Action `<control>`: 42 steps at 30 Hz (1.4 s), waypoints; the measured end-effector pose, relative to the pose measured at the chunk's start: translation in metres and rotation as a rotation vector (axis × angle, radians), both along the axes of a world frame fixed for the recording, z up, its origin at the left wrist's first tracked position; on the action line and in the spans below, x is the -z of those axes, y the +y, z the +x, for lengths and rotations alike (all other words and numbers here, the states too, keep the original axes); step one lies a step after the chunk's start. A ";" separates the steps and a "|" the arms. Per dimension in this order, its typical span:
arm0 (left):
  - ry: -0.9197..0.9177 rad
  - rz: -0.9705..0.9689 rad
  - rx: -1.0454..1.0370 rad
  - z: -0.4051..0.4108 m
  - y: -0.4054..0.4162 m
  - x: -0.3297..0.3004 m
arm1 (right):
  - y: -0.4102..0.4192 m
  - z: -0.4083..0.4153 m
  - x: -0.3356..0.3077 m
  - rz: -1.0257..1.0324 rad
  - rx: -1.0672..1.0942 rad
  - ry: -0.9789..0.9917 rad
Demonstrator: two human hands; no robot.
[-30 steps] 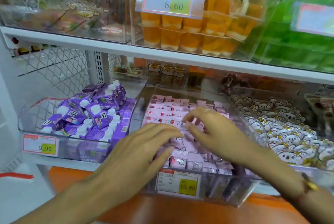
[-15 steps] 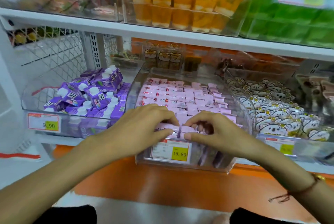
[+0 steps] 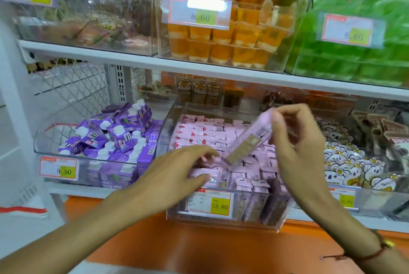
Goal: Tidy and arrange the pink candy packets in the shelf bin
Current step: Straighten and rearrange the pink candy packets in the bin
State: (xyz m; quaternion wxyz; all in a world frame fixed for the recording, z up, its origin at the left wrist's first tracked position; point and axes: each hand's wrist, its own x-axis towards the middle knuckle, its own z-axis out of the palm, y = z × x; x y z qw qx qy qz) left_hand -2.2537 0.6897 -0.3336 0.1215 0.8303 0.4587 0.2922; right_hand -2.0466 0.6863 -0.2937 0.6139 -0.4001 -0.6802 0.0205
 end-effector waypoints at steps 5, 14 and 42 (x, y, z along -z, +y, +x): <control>-0.262 0.235 0.101 0.003 -0.004 -0.009 | 0.003 0.003 0.006 -0.511 -0.198 0.585; -0.569 0.061 0.092 0.007 -0.014 -0.017 | 0.002 -0.003 0.015 -0.850 -0.296 0.539; 0.183 0.103 -0.022 -0.001 0.000 0.004 | 0.005 0.004 0.037 -0.515 -0.406 0.038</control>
